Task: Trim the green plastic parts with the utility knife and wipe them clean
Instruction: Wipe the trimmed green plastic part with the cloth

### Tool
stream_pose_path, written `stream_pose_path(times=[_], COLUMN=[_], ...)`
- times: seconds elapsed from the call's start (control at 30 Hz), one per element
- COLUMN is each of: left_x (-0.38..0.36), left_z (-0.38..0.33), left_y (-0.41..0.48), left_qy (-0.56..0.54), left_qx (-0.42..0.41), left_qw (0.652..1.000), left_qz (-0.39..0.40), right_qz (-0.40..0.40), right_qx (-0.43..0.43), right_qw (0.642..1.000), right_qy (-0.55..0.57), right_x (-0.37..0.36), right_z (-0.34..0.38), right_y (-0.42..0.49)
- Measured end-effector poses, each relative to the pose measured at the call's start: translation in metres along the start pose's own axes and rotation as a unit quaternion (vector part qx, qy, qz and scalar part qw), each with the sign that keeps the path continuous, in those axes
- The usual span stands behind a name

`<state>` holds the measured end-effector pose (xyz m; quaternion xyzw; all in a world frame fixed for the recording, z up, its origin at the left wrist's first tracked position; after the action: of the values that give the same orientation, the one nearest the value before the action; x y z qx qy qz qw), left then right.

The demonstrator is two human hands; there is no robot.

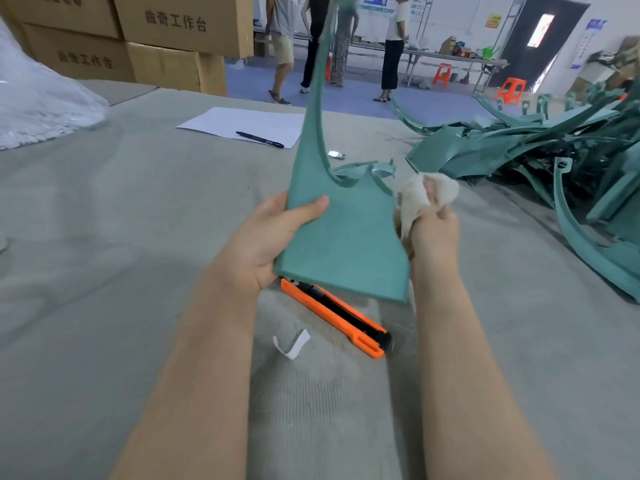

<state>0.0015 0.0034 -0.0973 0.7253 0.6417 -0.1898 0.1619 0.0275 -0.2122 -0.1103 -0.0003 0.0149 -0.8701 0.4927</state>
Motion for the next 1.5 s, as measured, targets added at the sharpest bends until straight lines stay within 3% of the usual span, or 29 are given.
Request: stream_pose_path(times=[0.07,0.1,0.17,0.23,0.3,0.4,0.47,0.6,0.8,0.87,0.93,1.03,1.1,1.17,1.23,1.3,1.4,1.5], left_x=[0.005,0.009,0.018,0.021,0.017,0.007,0.002,-0.008,-0.016,-0.02,-0.015,-0.02,-0.032,-0.024,-0.014,-0.003,0.008,-0.001], left_z=[-0.015,-0.021,-0.029,-0.026,-0.019,-0.011,-0.007,-0.004,0.01,0.019,0.018,-0.01,-0.024,-0.034,-0.031,-0.034,-0.037,-0.029], left_y=[0.0,0.001,0.001,0.0,-0.002,-0.003,-0.002,-0.002,0.001,-0.001,-0.001,-0.003,-0.007,-0.009,-0.006,-0.006,-0.009,-0.009], left_qy=[-0.082,-0.143,-0.251,-0.298,-0.285,-0.3,-0.323,-0.317,-0.231,-0.162,-0.108,0.005,0.001,-0.082,-0.218,-0.306,-0.238,-0.179], left_qx=[-0.068,-0.099,-0.139,-0.139,-0.116,-0.083,-0.067,-0.067,-0.025,0.03,0.033,-0.093,-0.171,-0.19,-0.144,-0.139,-0.167,-0.145], left_qw=[0.994,0.984,0.955,0.939,0.946,0.947,0.942,0.945,0.97,0.983,0.991,0.995,0.985,0.978,0.965,0.942,0.953,0.97], left_qz=[-0.033,-0.051,-0.08,-0.097,-0.105,-0.083,-0.065,-0.055,-0.074,-0.079,-0.077,-0.024,0.01,-0.027,-0.012,-0.005,-0.084,-0.076], right_qz=[-0.006,0.033,0.21,0.379,0.444,0.405,0.359,0.325,0.116,0.028,0.0,0.064,0.194,0.319,0.355,0.266,0.045,-0.051], right_qx=[-0.035,-0.042,-0.061,-0.083,-0.097,-0.091,-0.041,0.026,0.116,0.202,0.282,0.354,0.389,0.402,0.363,0.338,0.267,0.274], right_qw=[0.998,0.995,0.975,0.922,0.89,0.902,0.921,0.922,0.986,0.978,0.957,0.922,0.881,0.823,0.827,0.88,0.953,0.952], right_qy=[-0.061,-0.084,-0.047,0.003,0.045,0.123,0.143,0.208,0.001,-0.034,-0.064,-0.146,-0.189,-0.242,-0.241,-0.203,-0.133,-0.129], right_x=[0.006,0.0,-0.038,-0.077,-0.103,-0.118,-0.115,-0.11,-0.063,-0.041,-0.032,-0.043,-0.068,-0.092,-0.098,-0.081,-0.034,-0.013], right_z=[-0.01,-0.013,-0.017,-0.013,-0.01,0.0,0.01,0.027,0.038,0.052,0.065,0.072,0.074,0.069,0.068,0.078,0.082,0.083], right_y=[0.002,0.001,-0.015,-0.053,-0.079,-0.089,-0.089,-0.091,-0.063,-0.061,-0.066,-0.071,-0.091,-0.115,-0.12,-0.106,-0.074,-0.069])
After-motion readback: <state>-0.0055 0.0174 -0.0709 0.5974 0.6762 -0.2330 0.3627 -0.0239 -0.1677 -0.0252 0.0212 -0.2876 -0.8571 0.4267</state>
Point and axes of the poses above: each hand's wrist, its own y-axis towards the middle knuckle, its own x-axis out of the back of the hand, z = x × y, the point moved 9 cm from there along y, towards the middle knuckle, and after that the axes turned 9 degrees about -y, right-handed, at the moved point
